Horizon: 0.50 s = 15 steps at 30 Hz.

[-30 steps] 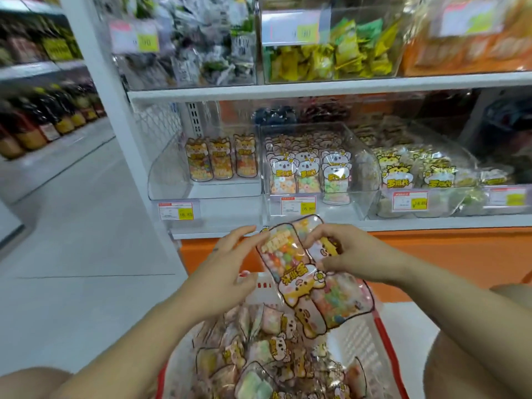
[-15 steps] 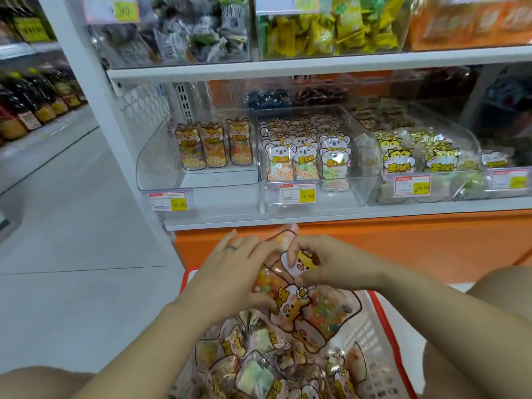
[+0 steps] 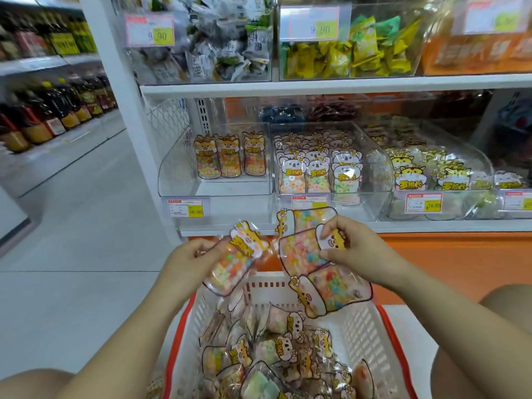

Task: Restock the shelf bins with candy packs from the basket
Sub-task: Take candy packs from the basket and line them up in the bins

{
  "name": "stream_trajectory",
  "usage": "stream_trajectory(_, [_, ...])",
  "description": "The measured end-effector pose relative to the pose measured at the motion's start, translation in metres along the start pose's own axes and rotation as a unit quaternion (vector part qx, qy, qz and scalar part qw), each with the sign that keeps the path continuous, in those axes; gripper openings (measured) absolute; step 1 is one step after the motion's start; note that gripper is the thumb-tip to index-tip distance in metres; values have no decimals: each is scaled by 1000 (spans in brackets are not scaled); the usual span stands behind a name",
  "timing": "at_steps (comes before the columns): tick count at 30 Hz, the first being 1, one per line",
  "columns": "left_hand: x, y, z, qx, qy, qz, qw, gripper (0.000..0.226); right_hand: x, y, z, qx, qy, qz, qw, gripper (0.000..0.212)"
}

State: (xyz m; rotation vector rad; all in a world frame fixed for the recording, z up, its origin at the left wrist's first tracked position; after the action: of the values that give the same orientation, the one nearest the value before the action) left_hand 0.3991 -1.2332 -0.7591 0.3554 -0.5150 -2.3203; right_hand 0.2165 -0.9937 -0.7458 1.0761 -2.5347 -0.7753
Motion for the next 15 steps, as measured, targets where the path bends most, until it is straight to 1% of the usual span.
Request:
stream_trajectory(1, [2,1,-2,-37,28,14,999,14,-2,1,-2,-9,12,-1,1000,20])
stream_trajectory(3, [6,1,-6,-66,62,26,996,7,-6,2,-5,-19,36,3,999,25])
stream_trajectory(6, [9,-5,-9,-99,113,13,989,7,-9,3,-8,-13,65,20,998,25])
stream_trajectory(7, [8,-9,-8,-127,135,-5,983,7,-10,5,-9,-10,70,28,997,24])
stream_trajectory(9, [4,-22,-6,-206,179,-61,960,6,-9,7,-8,-4,67,41,997,23])
stream_trajectory(11, [-2,-33,-4,-272,207,-114,933,16,-8,8,-6,10,60,50,997,24])
stream_trajectory(13, [-7,-43,-3,-304,223,-149,914,22,-9,4,-6,13,63,56,996,25])
stream_trajectory(15, [-11,-50,-1,-317,221,-172,906,25,-10,-1,-8,-5,76,59,995,30])
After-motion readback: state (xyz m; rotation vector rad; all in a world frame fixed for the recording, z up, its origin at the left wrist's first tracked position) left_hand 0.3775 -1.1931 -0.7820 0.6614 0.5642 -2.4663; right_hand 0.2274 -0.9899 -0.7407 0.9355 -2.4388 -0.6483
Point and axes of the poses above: each hand's wrist, its own x-axis towards the middle knuckle, its own y-axis out of the back of the hand, z = x × y, the point moved 1 cm from there along x, towards the middle knuckle, and after that the axes turned 4 degrees about x, right-handed, at the moved point
